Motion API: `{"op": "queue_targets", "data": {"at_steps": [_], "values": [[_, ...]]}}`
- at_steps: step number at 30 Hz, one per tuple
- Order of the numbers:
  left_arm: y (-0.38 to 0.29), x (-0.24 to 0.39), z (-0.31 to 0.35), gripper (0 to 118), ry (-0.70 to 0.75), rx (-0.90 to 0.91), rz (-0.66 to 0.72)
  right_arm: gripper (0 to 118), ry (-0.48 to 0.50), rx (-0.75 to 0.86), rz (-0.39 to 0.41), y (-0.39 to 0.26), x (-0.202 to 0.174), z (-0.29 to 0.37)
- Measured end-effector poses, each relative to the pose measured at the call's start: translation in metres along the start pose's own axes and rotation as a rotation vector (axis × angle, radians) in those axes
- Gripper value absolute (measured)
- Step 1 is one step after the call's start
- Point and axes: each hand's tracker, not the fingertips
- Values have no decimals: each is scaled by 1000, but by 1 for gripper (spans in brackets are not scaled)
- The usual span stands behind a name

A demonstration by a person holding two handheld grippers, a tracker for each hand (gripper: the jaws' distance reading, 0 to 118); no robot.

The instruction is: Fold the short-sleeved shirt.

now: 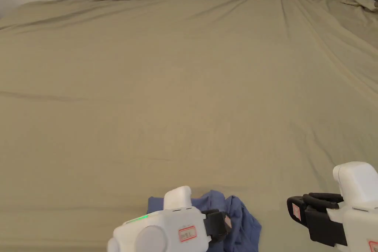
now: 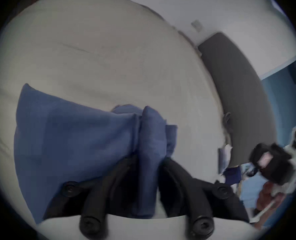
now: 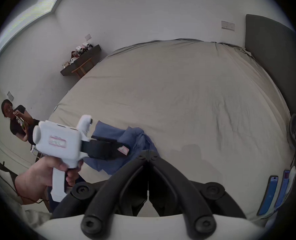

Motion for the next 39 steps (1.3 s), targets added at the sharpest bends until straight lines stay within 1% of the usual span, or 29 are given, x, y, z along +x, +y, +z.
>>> {"op": "queue_targets", "data": {"at_steps": [1, 2, 3, 4, 5, 7, 8, 9, 10, 11, 12, 13, 14, 15, 16, 18, 19, 20, 22, 24, 27, 28, 30, 31, 33, 35, 37, 39], "values": [[2, -1, 12, 98, -82, 17, 39, 2, 1, 0, -1, -1, 1, 0], [5, -2, 27, 118, -144, 33, 61, 2, 9, 2, -6, -3, 2, 0], [7, -3, 44, 118, -169, 58, 69, 2, 22, 5, -17, -4, 4, -1], [8, -5, 61, 118, -170, 138, 72, 2, 32, 8, -25, -4, 5, -1], [14, -6, 74, 118, -145, 177, 63, 2, 41, 9, -32, -5, 7, -2], [18, -9, 94, 118, -19, 223, 8, 2, 46, 11, -36, -4, 7, -4], [20, -10, 97, 115, 72, 225, -45, 2, 44, 12, -35, -3, 6, -5], [19, -9, 93, 87, 186, 211, -120, 2, 40, 14, -30, -2, 5, -5], [17, -7, 87, 45, 265, 194, -190, 2, 39, 16, -27, -1, 4, -5], [13, -4, 75, 15, 333, 181, -267, 2, 41, 18, -27, 0, 4, -4], [7, 2, 59, 15, 358, 121, -326, 2, 45, 20, -26, 1, 3, -4], [1, 8, 47, 15, 320, 78, -368, 2, 46, 20, -25, 1, 3, -3], [-11, 16, 33, 15, 243, 39, -405, 2, 42, 21, -21, 2, 2, -2], [-19, 25, 17, 15, 170, 1, -402, 2, 32, 22, -16, 2, 2, -1], [-28, 36, 2, 15, 169, -20, -424, 2, 23, 24, -14, 3, 3, 1], [-44, 54, -28, 15, 267, -40, -584, 2, 9, 26, -18, 4, 4, 6], [-47, 55, -44, 15, 272, -50, -601, 2, 5, 26, -22, 4, 6, 8], [-49, 58, -59, 15, 288, -53, -577, 2, -1, 26, -26, 4, 7, 10], [-50, 70, -68, 15, 253, -56, -549, 2, -19, 28, -23, 4, 9, 15], [-53, 91, -78, 15, 238, -77, -554, 2, -40, 32, -10, 4, 11, 21], [-54, 100, -85, 15, 193, -100, -531, 2, -50, 55, -2, 6, 15, 31], [-54, 101, -84, 15, 165, -119, -497, 2, -53, 66, -5, 7, 17, 34], [-48, 98, -64, 15, 18, -130, -389, 2, -52, 101, -22, 11, 20, 40], [-46, 96, -52, 15, -30, -126, -354, 2, -43, 108, -27, 12, 22, 41], [-34, 84, -15, 15, -107, -99, -313, 2, 3, 113, -40, 14, 24, 37], [-19, 59, 22, 15, -119, -39, -266, 2, 66, 100, -56, 13, 23, 23], [-2, 23, 58, 15, -62, 14, -198, 2, 177, 48, -81, 10, 19, -2], [12, -18, 90, 15, 41, 73, -148, 2, 308, -56, -128, 3, 14, -38]]}}
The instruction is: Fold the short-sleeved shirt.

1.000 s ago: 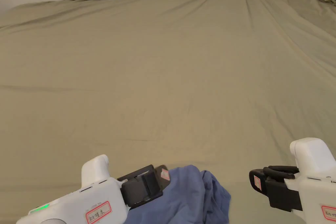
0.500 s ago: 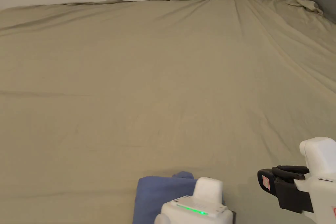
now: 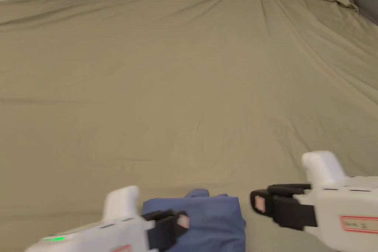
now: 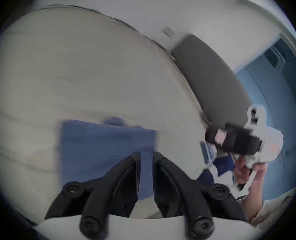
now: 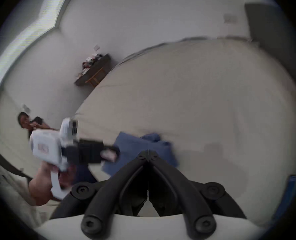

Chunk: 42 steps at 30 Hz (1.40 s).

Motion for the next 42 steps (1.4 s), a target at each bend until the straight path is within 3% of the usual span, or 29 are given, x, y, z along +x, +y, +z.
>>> {"op": "queue_targets", "data": {"at_steps": [2, 4, 8, 11, 12, 13, 14, 17, 20, 23, 24, 25, 26, 28, 29, 30, 32, 33, 35, 38, 42], "values": [[7, -35, 18, 15, 85, 17, 44, 2, 88, -71, -48, -9, 9, -39], [8, -60, 31, 15, 117, 16, 106, 2, 84, -140, -109, -17, 20, -70], [4, -70, 37, 15, 42, 30, 138, 2, -123, -244, -148, -38, 56, -106], [1, -61, 24, 18, -9, 4, 111, 2, -22, -206, -269, -39, 72, -100], [0, -58, 17, 53, 0, -3, 89, 2, -38, -209, -264, -36, 73, -99], [0, -55, 9, 101, 17, -19, 71, 2, -47, -205, -249, -36, 71, -99], [-4, -58, -4, 118, 41, -65, 43, 2, -50, -206, -232, -37, 71, -97], [-7, -52, -7, 118, -11, -90, -38, 2, -43, -208, -244, -35, 75, -98], [-17, -49, -65, 118, -19, -223, -52, 2, -35, -207, -242, -37, 75, -98], [-22, -36, -88, 113, 1, -246, -32, 2, -18, -203, -254, -38, 79, -97], [-21, -32, -84, 100, 62, -219, -33, 2, -19, -202, -258, -39, 80, -96], [-19, -28, -80, 62, 41, -189, -32, 2, -13, -197, -267, -39, 82, -95], [-16, -28, -72, 39, 1, -159, -28, 2, -2, -191, -284, -41, 83, -93], [-16, -31, -65, 37, -68, -161, 74, 2, 26, -186, -314, -43, 85, -89], [-16, -29, -62, 36, -59, -192, 24, 2, 44, -200, -365, -44, 86, -87], [-15, -29, -57, 36, -38, -187, -20, 2, 114, -211, -460, -45, 89, -84], [-9, -37, -46, 36, -57, -196, 15, 2, 322, -184, -572, -47, 92, -77], [-3, -45, -37, 36, -117, -202, 80, 2, 409, -108, -561, -43, 87, -68], [10, -64, -17, 36, -134, -194, 120, 2, 443, -42, -507, -35, 77, -51], [37, -104, 29, 36, -15, -173, 73, 2, 392, 8, -358, -20, 50, -24], [78, -185, 102, 36, 241, -111, 171, 2, 309, 21, -228, -9, 29, 0]]}}
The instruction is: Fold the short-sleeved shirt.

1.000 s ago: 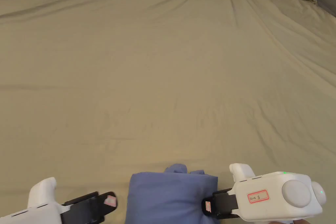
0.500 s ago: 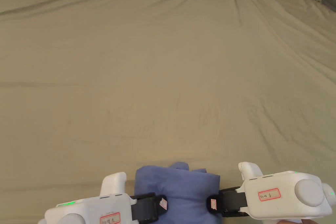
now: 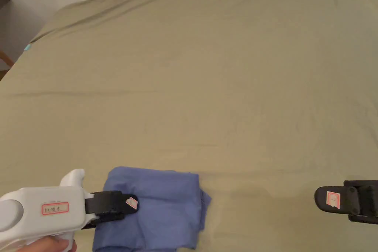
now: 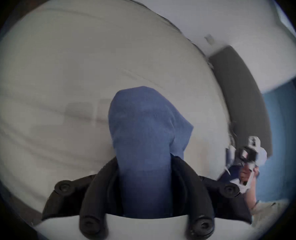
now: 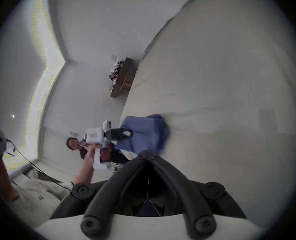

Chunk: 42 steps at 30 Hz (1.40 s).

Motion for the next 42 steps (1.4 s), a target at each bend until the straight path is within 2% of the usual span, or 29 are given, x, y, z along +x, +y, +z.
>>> {"op": "queue_targets", "data": {"at_steps": [3, 6, 7, 9, 12, 13, 15, 16, 17, 18, 20, 21, 22, 24, 25, 26, 27, 28, 29, 30, 31, 33, 35, 36, 37, 40, 42], "values": [[29, -59, 38, 36, 147, 35, 80, 2, -38, 15, 4, -4, -7, 5], [49, -102, 62, 36, 235, 5, 56, 2, -47, 27, -42, -8, -3, 5], [54, -114, 64, 36, 283, -24, 31, 2, -57, 28, -56, -9, 1, 6], [56, -129, 62, 36, 372, -67, 104, 2, -79, 28, -74, -11, 4, 5], [59, -144, 48, 36, 392, -117, 124, 2, -91, 17, -73, -14, 5, 6], [55, -145, 41, 45, 395, -121, 125, 2, -97, 14, -67, -14, 3, 6], [50, -136, 22, 118, 563, -177, 96, 2, -123, 8, -42, -13, -2, 7], [48, -127, 13, 118, 741, -193, -8, 2, -177, 3, -8, -13, -5, 9], [46, -120, 17, 118, 807, -152, -132, 2, -238, -3, 26, -12, -10, 9], [44, -110, 22, 118, 767, -109, -207, 2, -313, -12, 59, -10, -15, 8], [47, -96, 38, 118, 721, -119, -155, 2, -534, -57, 129, -7, -22, 8], [49, -95, 46, 118, 631, -102, -129, 2, -607, -67, 159, -4, -24, 6], [53, -79, 58, 118, 536, -75, -114, 2, -668, -61, 186, 0, -25, 6], [61, -45, 76, 118, 420, -22, -132, 2, -676, -7, 209, 13, -22, 13], [67, -11, 78, 117, 455, 35, -194, 2, -659, 38, 212, 24, -23, 20], [71, 19, 87, 103, 522, 134, -285, 2, -669, 93, 194, 39, -27, 29], [75, 47, 93, 43, 593, 210, -369, 2, -703, 143, 202, 53, -34, 36], [83, 80, 93, 0, 705, 279, -469, 2, -760, 216, 246, 69, -38, 49], [88, 110, 100, 0, 702, 376, -492, 2, -826, 298, 316, 85, -53, 60], [94, 133, 112, 0, 642, 487, -488, 2, -863, 376, 350, 99, -66, 70], [101, 159, 124, 0, 517, 582, -444, 2, -882, 468, 384, 114, -82, 82], [113, 194, 142, 0, 356, 655, -358, 2, -860, 616, 425, 137, -115, 103], [111, 236, 155, 0, 282, 805, -336, 2, -868, 730, 490, 156, -152, 117], [107, 254, 158, 0, 279, 878, -343, 2, -868, 767, 524, 162, -169, 120], [113, 274, 158, 0, 348, 953, -399, 2, -872, 809, 561, 167, -184, 123], [100, 324, 156, 0, 266, 1047, -388, 2, -877, 877, 625, 175, -219, 115], [88, 352, 151, 0, 237, 1066, -412, 2, -877, 872, 627, 176, -232, 106]]}}
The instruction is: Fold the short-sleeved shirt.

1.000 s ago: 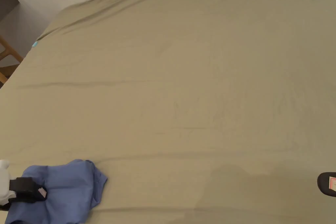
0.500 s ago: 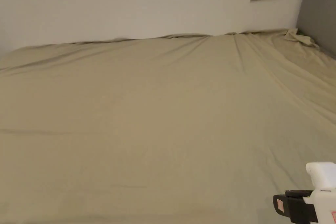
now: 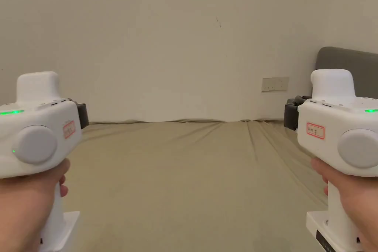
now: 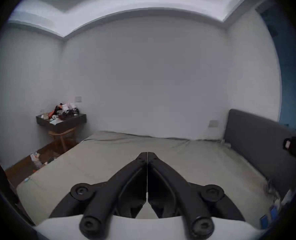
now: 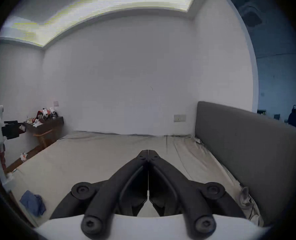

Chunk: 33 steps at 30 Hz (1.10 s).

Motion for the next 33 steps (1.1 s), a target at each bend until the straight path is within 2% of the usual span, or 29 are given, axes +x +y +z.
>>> {"op": "queue_targets", "data": {"at_steps": [4, 8, 11, 13, 17, 21, 24, 28, 33], "values": [[-11, 49, 14, 0, -7, 32, -16, 2, 19, 2, -16, -10, -31, -1], [-35, 72, 17, 0, -2, 6, -70, 2, 28, -40, 1, -35, -53, -1], [-45, 71, 17, 0, -9, -54, -60, 3, 27, -57, 24, -47, -57, 0], [-47, 71, 19, 0, 12, -73, -56, 3, -36, -37, 70, -48, -59, 5], [-44, 70, 27, 0, 10, -42, -37, 3, -13, -31, 17, -36, -57, 6], [-45, 71, 33, 0, -2, -33, -35, 3, -33, -11, 31, -36, -63, 12], [-48, 69, 35, 0, -8, -54, -9, 3, -20, -23, -1, -43, -63, 14], [-49, 68, 36, 0, -20, -69, -17, 3, -16, -48, 37, -46, -67, 12], [-46, 68, 38, 0, -28, -71, -15, 3, -7, -36, 33, -42, -68, 13]]}}
